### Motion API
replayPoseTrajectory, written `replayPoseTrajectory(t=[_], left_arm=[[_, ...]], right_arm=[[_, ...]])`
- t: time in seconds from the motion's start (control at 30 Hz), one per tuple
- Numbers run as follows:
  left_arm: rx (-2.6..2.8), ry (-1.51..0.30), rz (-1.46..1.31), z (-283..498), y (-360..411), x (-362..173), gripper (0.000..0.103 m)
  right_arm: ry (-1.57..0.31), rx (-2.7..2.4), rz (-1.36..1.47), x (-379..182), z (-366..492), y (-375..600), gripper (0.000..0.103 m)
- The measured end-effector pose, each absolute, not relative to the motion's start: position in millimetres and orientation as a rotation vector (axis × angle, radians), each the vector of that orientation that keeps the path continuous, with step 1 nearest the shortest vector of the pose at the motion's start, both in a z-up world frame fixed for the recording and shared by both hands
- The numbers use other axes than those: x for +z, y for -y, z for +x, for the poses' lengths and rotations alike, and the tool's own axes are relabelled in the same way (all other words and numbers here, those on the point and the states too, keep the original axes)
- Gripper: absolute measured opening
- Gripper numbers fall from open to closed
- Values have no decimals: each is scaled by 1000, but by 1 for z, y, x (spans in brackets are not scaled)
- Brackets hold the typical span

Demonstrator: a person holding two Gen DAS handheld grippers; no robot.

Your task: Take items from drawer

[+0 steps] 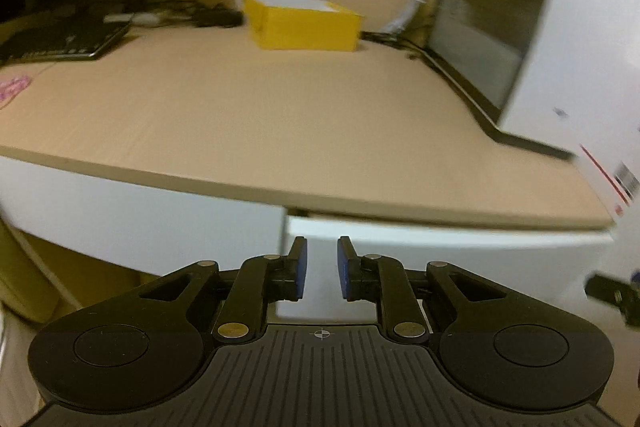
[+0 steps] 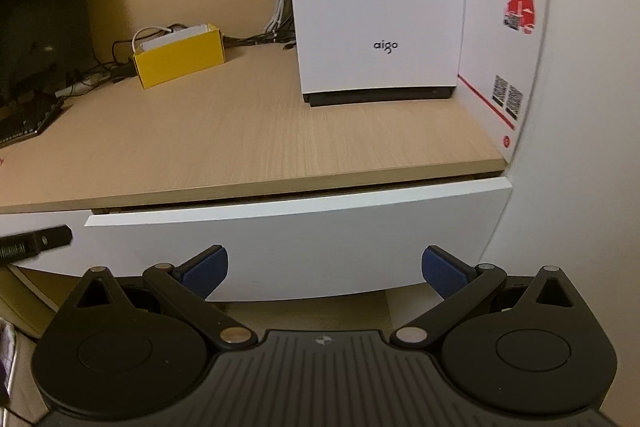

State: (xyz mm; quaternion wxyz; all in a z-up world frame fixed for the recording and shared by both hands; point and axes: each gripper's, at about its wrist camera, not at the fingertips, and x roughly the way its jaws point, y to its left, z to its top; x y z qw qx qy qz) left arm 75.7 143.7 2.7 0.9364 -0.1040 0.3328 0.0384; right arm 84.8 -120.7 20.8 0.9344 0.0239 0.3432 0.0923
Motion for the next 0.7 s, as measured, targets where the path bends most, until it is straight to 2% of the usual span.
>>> replayPoseTrajectory(t=[0.27, 0.7], left_arm=[[164, -696, -349, 115, -171, -12, 18], [119, -762, -312, 138, -157, -19, 20]], right_arm=[[-747, 231, -36, 1, 132, 99, 103], [-745, 270, -51, -12, 190, 72, 103]])
